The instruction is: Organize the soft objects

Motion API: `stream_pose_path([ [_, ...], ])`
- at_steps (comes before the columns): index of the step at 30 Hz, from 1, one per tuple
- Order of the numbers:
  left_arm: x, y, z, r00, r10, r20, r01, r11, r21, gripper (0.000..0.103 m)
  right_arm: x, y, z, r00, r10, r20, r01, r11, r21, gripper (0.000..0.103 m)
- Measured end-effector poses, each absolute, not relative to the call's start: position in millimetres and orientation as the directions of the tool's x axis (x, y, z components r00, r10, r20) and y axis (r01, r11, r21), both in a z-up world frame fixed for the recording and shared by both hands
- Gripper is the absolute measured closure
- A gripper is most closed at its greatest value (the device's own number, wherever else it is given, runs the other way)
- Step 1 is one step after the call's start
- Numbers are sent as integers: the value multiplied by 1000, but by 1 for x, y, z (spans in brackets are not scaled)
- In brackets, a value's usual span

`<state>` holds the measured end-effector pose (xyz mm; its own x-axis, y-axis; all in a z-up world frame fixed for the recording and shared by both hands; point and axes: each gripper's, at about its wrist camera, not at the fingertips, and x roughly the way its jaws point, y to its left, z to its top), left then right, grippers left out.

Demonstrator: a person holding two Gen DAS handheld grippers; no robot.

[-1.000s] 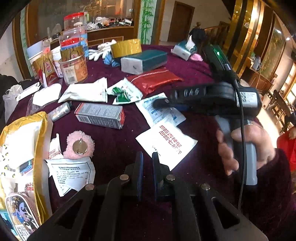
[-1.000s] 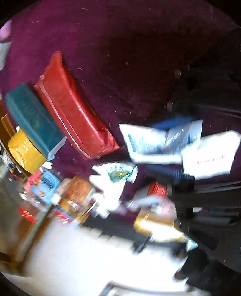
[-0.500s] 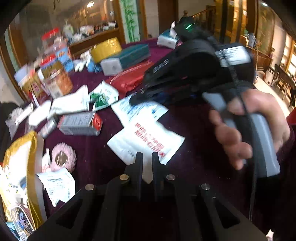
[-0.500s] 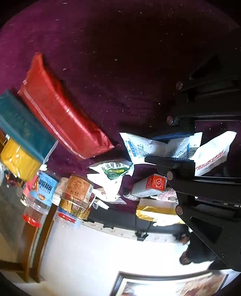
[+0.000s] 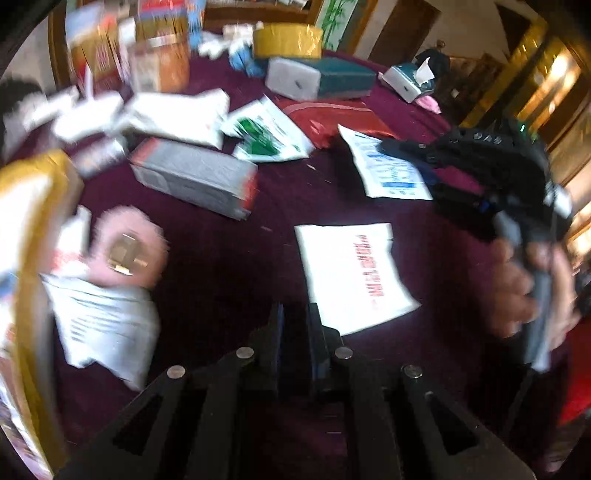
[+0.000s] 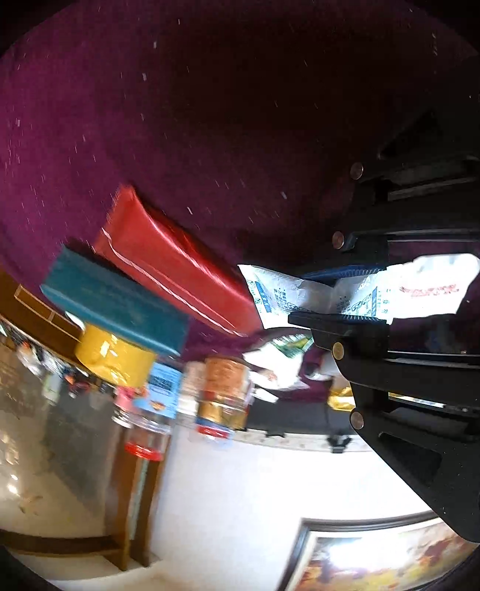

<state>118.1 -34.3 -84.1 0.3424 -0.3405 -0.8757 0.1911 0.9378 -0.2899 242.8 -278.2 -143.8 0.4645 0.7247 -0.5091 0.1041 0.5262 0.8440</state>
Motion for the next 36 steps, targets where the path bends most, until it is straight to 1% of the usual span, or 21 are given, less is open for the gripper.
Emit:
stream_pose_path([
  [1, 121, -40, -84, 327, -338, -883, 175, 939, -295, 85, 244, -280, -146, 465, 722, -513, 113, 526, 843, 87],
  [4, 121, -55, -78, 332, -318, -888, 148, 947, -284, 68, 246, -283, -152, 456, 721, -522, 134, 524, 841, 87],
  [5, 122, -60, -76, 335, -308, -890, 142, 951, -276, 56, 248, -283, -154, 450, 721, -526, 139, 525, 839, 87],
  [6, 123, -64, -74, 343, -294, -892, 127, 956, -266, 47, 249, -283, -157, 445, 723, -529, 151, 522, 840, 87],
  [9, 128, -73, -70, 364, -255, -896, 81, 967, -243, 43, 252, -284, -162, 436, 723, -536, 171, 518, 838, 87],
  [13, 138, -88, -82, 285, -235, -929, 55, 972, -229, 43, 252, -286, -164, 436, 733, -522, 187, 493, 849, 87],
  [14, 140, -92, -88, 258, -222, -940, 46, 975, -218, 41, 251, -286, -165, 435, 736, -519, 189, 489, 852, 87],
  [15, 138, -97, -87, 274, -206, -939, 50, 978, -200, 36, 252, -286, -165, 434, 739, -515, 192, 483, 854, 87],
  [16, 139, -101, -87, 272, -198, -942, 52, 980, -191, 36, 252, -287, -165, 434, 740, -514, 197, 479, 856, 87],
  [18, 142, -106, -89, 254, -197, -947, 47, 980, -191, 33, 252, -287, -165, 434, 739, -516, 202, 479, 854, 87],
  [22, 145, -109, -87, 249, -224, -942, 25, 974, -225, 33, 252, -288, -167, 430, 747, -507, 209, 464, 861, 87],
  [27, 153, -113, -89, 219, -213, -952, 12, 976, -216, 32, 253, -294, -169, 436, 751, -496, 220, 446, 868, 87],
  [31, 154, -111, -89, 214, -246, -945, -21, 966, -257, 30, 253, -294, -170, 431, 755, -495, 214, 448, 868, 87],
  [32, 154, -111, -90, 219, -243, -945, -33, 966, -256, 29, 253, -293, -169, 428, 753, -500, 210, 456, 865, 87],
  [33, 159, -116, -91, 218, -241, -946, -39, 966, -255, 24, 254, -292, -169, 426, 754, -501, 207, 457, 865, 87],
  [34, 164, -121, -92, 214, -242, -946, -37, 966, -255, 22, 254, -293, -169, 424, 757, -497, 207, 453, 867, 87],
  [36, 170, -132, -94, 213, -215, -953, -14, 975, -223, 17, 254, -293, -170, 416, 764, -492, 201, 451, 870, 87],
])
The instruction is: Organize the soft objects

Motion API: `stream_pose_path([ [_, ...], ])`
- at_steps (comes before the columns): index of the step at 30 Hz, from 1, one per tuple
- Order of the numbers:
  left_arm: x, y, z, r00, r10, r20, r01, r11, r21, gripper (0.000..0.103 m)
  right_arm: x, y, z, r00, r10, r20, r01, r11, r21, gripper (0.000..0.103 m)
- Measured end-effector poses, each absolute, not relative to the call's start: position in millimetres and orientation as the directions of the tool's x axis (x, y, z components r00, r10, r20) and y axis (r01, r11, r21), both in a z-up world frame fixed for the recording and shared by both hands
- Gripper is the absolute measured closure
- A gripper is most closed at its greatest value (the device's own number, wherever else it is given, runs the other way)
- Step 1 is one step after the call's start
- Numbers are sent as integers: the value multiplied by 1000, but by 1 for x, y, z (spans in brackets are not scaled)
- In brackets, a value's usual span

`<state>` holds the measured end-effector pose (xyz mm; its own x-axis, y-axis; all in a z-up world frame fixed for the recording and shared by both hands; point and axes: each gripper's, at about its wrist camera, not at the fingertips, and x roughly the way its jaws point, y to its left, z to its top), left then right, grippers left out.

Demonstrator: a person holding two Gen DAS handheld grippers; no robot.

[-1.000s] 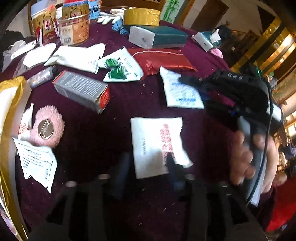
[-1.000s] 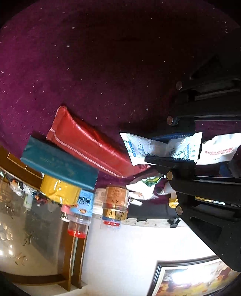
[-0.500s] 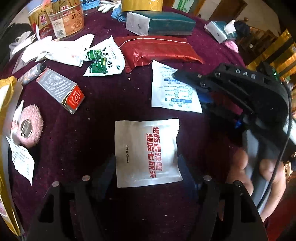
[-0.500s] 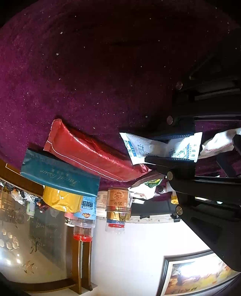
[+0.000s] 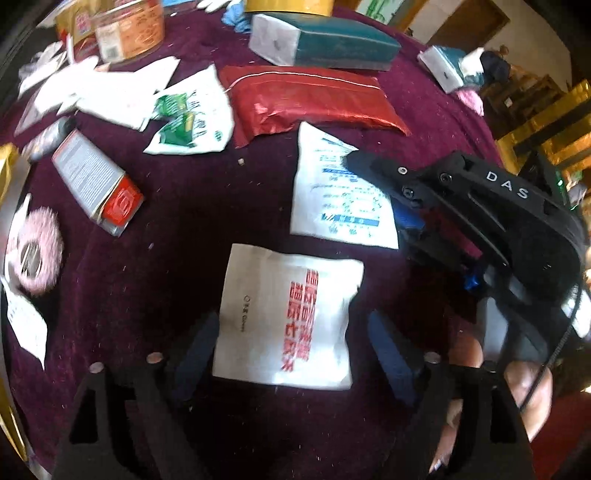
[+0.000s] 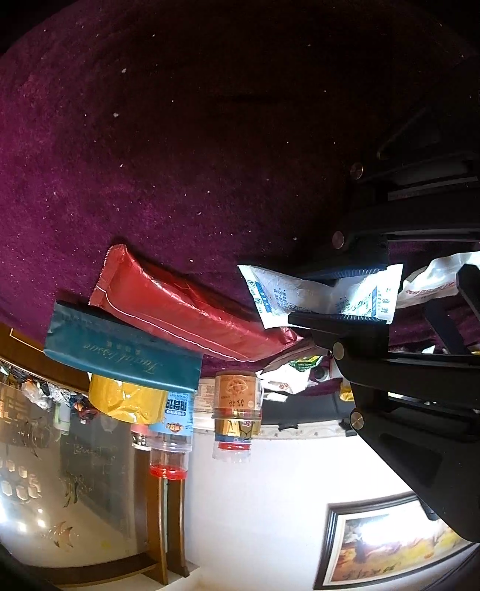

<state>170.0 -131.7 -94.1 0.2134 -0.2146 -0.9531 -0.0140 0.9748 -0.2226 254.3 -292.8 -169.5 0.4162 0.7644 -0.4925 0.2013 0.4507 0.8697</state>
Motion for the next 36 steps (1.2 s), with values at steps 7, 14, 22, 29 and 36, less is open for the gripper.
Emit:
stream_pose_path([
  [7, 172, -137, -95, 234, -224, -946, 39, 974, -221, 10, 256, -295, -173, 402, 786, -470, 207, 422, 882, 90],
  [14, 183, -143, -97, 198, -228, -953, 130, 970, -205, 10, 260, -284, -167, 353, 778, -520, 155, 500, 852, 90],
  [22, 176, -159, -103, 205, -137, -969, 257, 963, -82, 10, 264, -286, -167, 313, 800, -512, 138, 495, 858, 90],
  [29, 169, -165, -109, 362, -104, -926, 284, 959, 3, 6, 262, -288, -169, 322, 799, -508, 150, 486, 861, 90],
  [36, 153, -158, -99, 426, -161, -890, 332, 943, -12, 57, 261, -292, -171, 332, 796, -505, 156, 482, 862, 90],
])
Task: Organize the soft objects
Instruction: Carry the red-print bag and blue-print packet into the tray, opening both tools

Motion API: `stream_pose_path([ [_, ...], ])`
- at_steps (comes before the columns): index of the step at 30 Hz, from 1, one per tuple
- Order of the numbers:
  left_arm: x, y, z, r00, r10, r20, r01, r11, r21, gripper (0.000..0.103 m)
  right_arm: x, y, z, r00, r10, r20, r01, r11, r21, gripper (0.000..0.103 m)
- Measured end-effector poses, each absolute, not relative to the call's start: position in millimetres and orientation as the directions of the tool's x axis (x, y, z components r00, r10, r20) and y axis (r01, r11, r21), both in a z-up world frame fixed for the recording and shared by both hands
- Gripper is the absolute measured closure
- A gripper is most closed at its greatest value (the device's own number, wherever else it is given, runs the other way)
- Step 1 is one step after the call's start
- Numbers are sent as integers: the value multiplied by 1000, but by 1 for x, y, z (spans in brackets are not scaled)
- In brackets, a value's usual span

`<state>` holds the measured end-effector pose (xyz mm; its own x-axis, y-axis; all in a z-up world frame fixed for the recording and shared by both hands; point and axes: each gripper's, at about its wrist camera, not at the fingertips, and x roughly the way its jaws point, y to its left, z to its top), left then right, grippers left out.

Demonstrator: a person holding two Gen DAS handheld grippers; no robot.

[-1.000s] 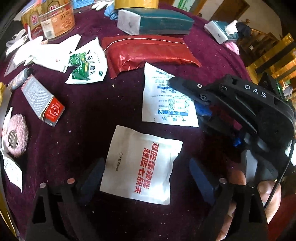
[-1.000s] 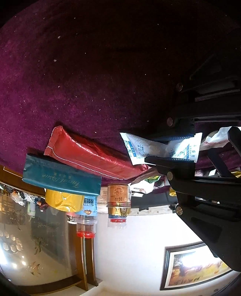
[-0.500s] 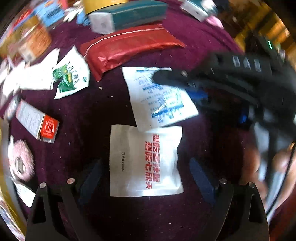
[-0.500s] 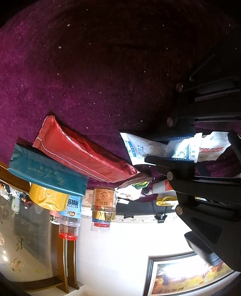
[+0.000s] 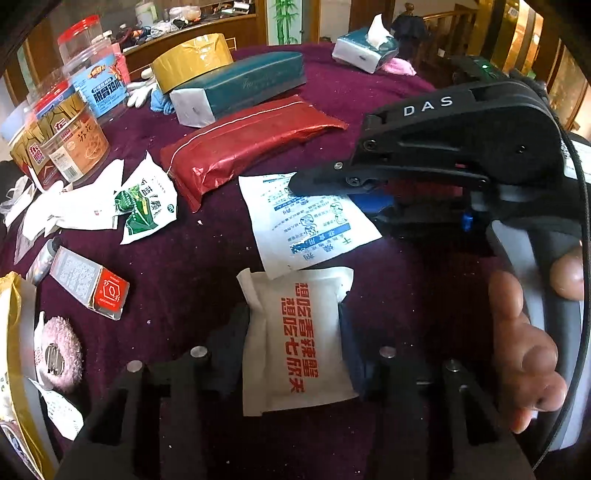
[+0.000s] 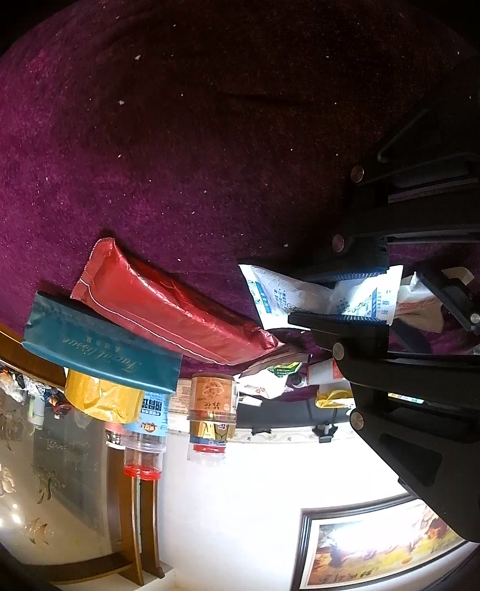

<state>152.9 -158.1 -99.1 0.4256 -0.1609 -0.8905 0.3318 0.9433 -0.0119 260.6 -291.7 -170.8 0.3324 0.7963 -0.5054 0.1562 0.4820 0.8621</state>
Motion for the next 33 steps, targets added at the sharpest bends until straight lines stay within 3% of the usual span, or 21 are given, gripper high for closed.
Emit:
stream_pose_path([
  [9, 145, -107, -91, 445, -234, -864, 260, 957, -126, 60, 259, -292, -170, 347, 790, -505, 160, 481, 862, 90],
  [23, 71, 16, -16, 621, -241, -746, 141, 970, -196, 60, 242, -260, -153, 299, 852, -430, 66, 431, 900, 87],
  [25, 58, 47, -2, 658, -209, -724, 96, 976, -195, 60, 234, -248, -142, 291, 876, -385, 25, 395, 918, 87],
  [29, 45, 106, 9, 677, -155, -719, 7, 979, -205, 59, 220, -214, -125, 238, 948, -210, -31, 223, 974, 87],
  [33, 43, 157, -2, 652, -116, -750, -84, 971, -223, 58, 212, -158, -108, 177, 973, -149, -53, 161, 986, 86],
])
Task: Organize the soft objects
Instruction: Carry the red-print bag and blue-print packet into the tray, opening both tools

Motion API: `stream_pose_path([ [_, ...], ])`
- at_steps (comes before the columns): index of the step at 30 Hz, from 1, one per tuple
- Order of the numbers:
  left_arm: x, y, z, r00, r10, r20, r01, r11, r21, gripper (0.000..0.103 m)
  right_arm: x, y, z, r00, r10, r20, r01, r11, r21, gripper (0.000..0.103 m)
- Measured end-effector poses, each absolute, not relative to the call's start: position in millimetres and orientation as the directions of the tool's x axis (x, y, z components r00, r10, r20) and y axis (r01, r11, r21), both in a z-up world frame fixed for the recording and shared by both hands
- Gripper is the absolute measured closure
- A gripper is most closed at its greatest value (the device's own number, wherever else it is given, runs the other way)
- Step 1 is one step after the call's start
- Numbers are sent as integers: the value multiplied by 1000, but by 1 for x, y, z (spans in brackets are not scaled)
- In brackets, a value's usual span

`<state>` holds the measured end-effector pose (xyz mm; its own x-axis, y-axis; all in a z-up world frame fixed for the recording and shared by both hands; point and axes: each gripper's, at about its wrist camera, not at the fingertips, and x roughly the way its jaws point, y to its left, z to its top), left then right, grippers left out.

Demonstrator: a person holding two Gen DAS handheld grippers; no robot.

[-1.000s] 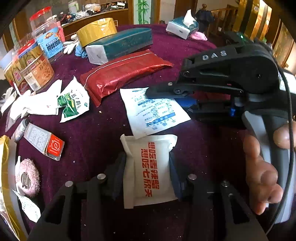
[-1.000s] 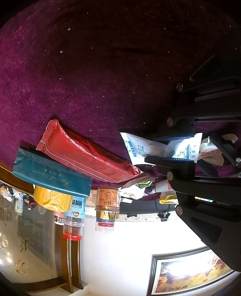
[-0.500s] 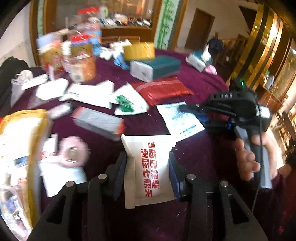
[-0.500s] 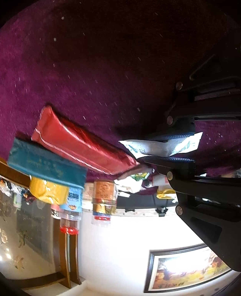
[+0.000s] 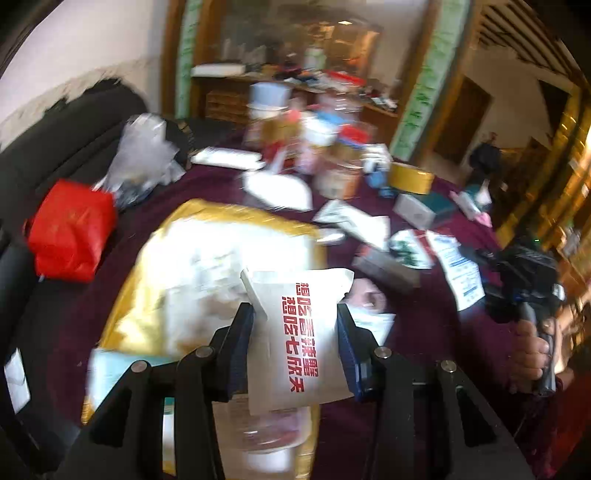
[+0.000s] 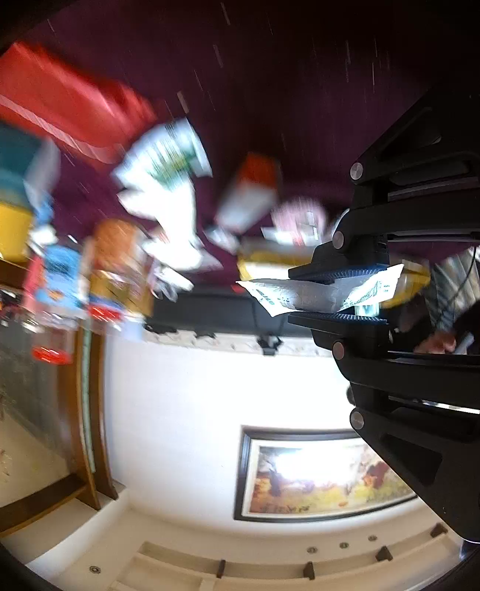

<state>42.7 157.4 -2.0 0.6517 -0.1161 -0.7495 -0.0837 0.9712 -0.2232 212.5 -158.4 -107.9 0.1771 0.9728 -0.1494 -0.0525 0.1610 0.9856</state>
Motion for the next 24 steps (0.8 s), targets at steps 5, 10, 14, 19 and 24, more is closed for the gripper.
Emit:
stream_pose_path([
  [5, 44, 186, -20, 599, -102, -794, -137, 964, -227, 47, 212, -54, -91, 129, 967, -221, -79, 232, 969, 86],
  [10, 34, 202, -22, 586, -127, -800, -144, 956, -257, 39, 216, 41, -97, 19, 956, -293, -70, 293, 953, 83],
  [14, 24, 219, -24, 577, -86, -812, -176, 958, -227, 36, 211, 70, -86, 49, 884, -465, -204, 465, 862, 71],
  [19, 22, 218, -24, 574, -24, -818, -167, 975, -146, 35, 208, 6, -61, 179, 904, -388, -289, 425, 858, 64],
  [24, 18, 194, -8, 660, 54, -749, -107, 994, -22, 34, 196, -101, -52, 373, 825, -426, -241, 529, 814, 42],
])
